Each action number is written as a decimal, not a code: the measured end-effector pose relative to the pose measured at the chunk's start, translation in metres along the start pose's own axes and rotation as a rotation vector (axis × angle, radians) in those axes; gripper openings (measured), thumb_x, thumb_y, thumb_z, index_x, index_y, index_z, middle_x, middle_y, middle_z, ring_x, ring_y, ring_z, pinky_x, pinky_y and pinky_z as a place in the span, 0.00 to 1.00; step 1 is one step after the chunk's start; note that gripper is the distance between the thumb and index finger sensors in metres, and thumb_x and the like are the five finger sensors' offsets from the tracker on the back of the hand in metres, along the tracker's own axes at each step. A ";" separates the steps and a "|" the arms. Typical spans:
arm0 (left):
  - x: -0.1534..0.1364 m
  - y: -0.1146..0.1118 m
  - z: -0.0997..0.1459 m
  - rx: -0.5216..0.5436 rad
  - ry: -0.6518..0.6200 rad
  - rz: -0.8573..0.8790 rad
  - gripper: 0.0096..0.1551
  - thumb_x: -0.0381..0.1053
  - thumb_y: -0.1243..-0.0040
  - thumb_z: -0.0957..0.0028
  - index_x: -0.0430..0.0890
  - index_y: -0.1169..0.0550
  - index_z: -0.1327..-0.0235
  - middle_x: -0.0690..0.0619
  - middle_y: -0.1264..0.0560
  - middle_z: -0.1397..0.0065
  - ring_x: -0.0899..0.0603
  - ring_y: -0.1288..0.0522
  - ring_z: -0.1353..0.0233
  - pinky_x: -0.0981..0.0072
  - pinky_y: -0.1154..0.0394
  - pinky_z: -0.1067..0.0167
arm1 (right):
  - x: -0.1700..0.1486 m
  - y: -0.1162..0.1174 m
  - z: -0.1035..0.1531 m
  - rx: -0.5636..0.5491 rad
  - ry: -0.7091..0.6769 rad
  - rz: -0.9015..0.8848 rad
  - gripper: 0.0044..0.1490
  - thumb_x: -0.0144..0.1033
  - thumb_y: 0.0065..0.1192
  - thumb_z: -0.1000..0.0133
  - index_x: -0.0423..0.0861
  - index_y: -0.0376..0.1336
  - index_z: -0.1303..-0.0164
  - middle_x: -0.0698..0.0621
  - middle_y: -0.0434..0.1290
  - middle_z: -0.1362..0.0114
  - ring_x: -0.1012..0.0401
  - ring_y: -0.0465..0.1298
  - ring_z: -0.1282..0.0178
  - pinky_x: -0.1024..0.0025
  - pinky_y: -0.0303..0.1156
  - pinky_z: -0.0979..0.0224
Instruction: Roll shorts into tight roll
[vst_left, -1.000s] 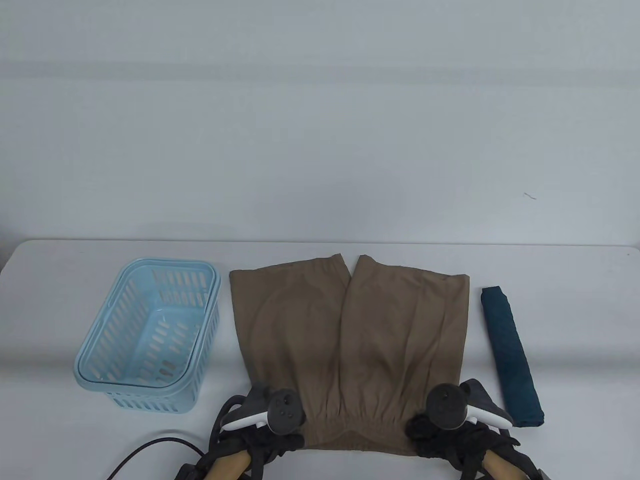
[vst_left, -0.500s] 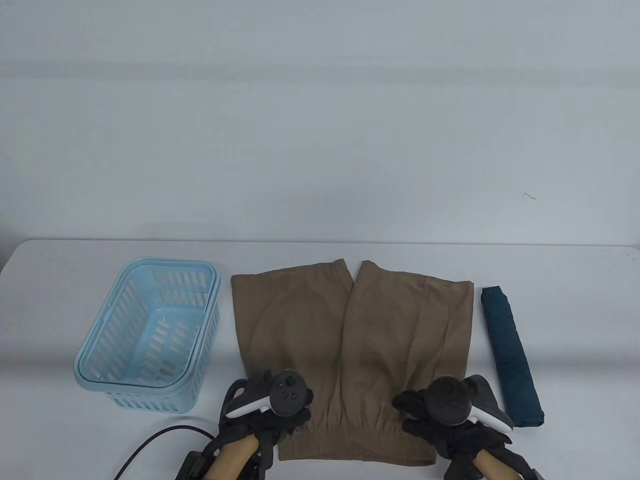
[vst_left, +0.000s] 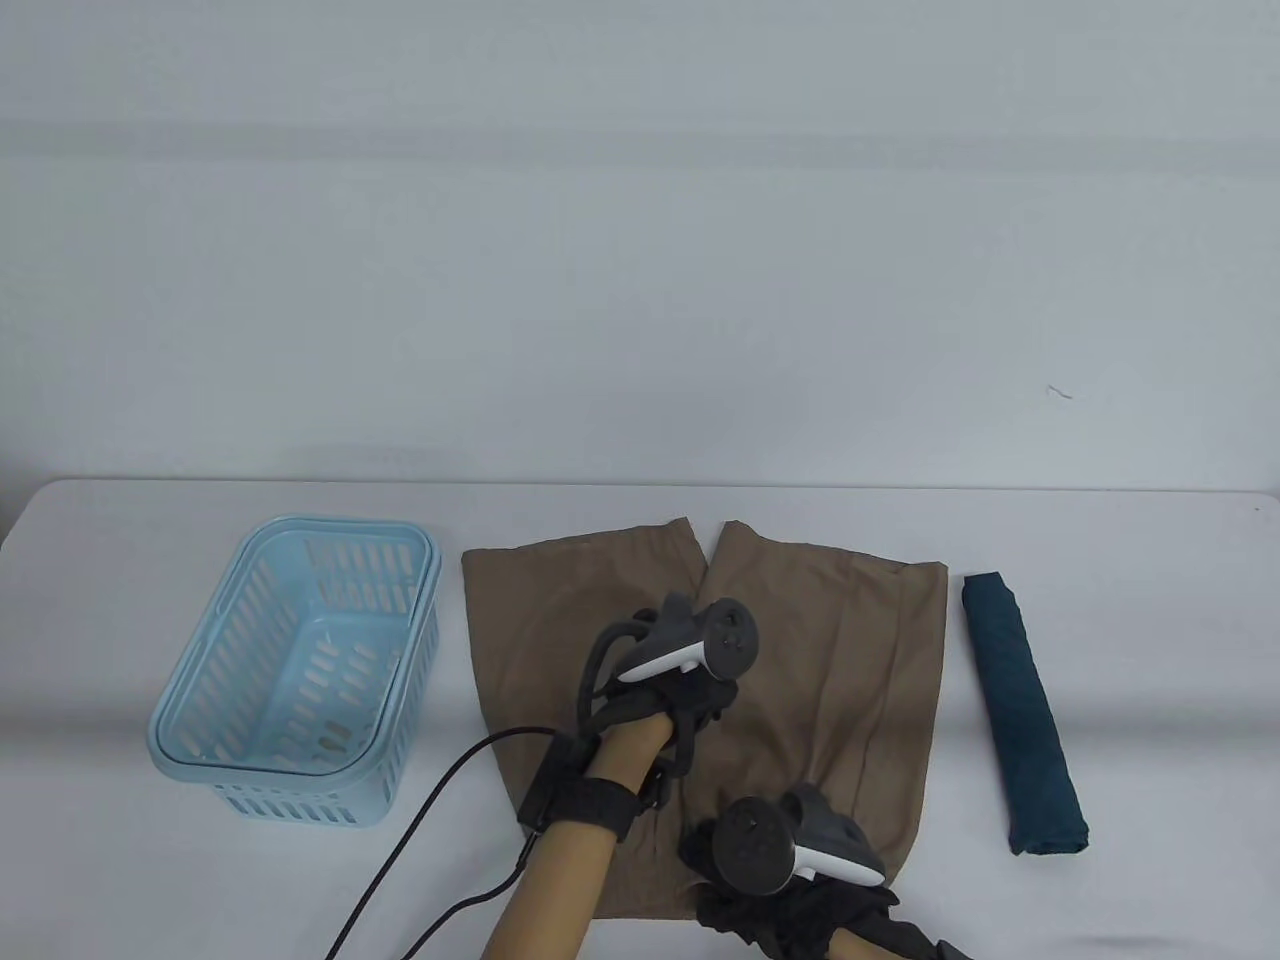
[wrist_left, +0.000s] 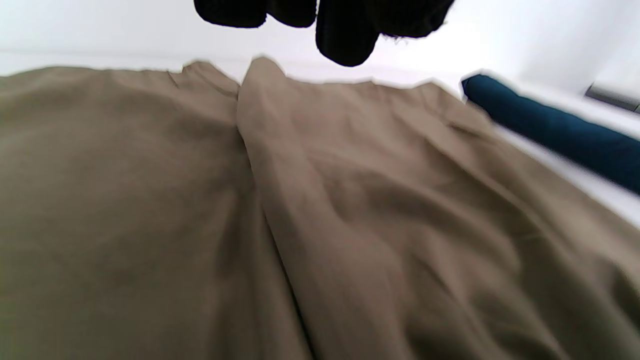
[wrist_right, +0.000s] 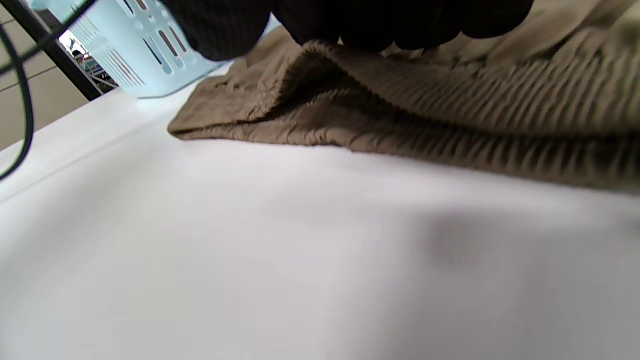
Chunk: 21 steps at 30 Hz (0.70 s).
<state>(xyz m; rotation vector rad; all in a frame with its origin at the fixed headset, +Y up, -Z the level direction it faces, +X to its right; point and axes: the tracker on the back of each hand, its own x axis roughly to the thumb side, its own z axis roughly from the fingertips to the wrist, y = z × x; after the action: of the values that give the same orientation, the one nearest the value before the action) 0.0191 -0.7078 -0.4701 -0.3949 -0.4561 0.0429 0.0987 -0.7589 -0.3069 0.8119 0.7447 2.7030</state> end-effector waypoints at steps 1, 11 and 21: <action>0.002 -0.005 -0.009 -0.032 0.013 -0.009 0.31 0.52 0.53 0.40 0.48 0.35 0.22 0.43 0.50 0.14 0.31 0.46 0.17 0.31 0.60 0.29 | 0.000 0.002 -0.002 -0.001 0.002 0.004 0.42 0.44 0.51 0.42 0.42 0.47 0.19 0.39 0.48 0.14 0.40 0.53 0.17 0.40 0.54 0.22; 0.004 -0.057 -0.044 -0.254 0.050 -0.045 0.34 0.52 0.55 0.39 0.49 0.49 0.22 0.43 0.57 0.16 0.29 0.53 0.18 0.30 0.61 0.29 | -0.005 0.009 -0.006 0.015 0.014 -0.018 0.38 0.41 0.47 0.40 0.44 0.47 0.19 0.41 0.47 0.15 0.42 0.51 0.18 0.43 0.52 0.22; 0.002 -0.064 -0.038 -0.215 0.044 -0.057 0.33 0.50 0.56 0.39 0.50 0.50 0.23 0.44 0.57 0.16 0.30 0.54 0.18 0.30 0.60 0.29 | -0.006 0.010 -0.006 0.021 0.032 -0.053 0.38 0.42 0.47 0.40 0.44 0.47 0.19 0.42 0.45 0.15 0.43 0.49 0.18 0.43 0.49 0.21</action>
<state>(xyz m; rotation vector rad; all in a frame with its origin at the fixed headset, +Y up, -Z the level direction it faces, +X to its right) 0.0341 -0.7802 -0.4765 -0.5924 -0.4300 -0.0700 0.0995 -0.7717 -0.3081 0.7443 0.7916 2.6714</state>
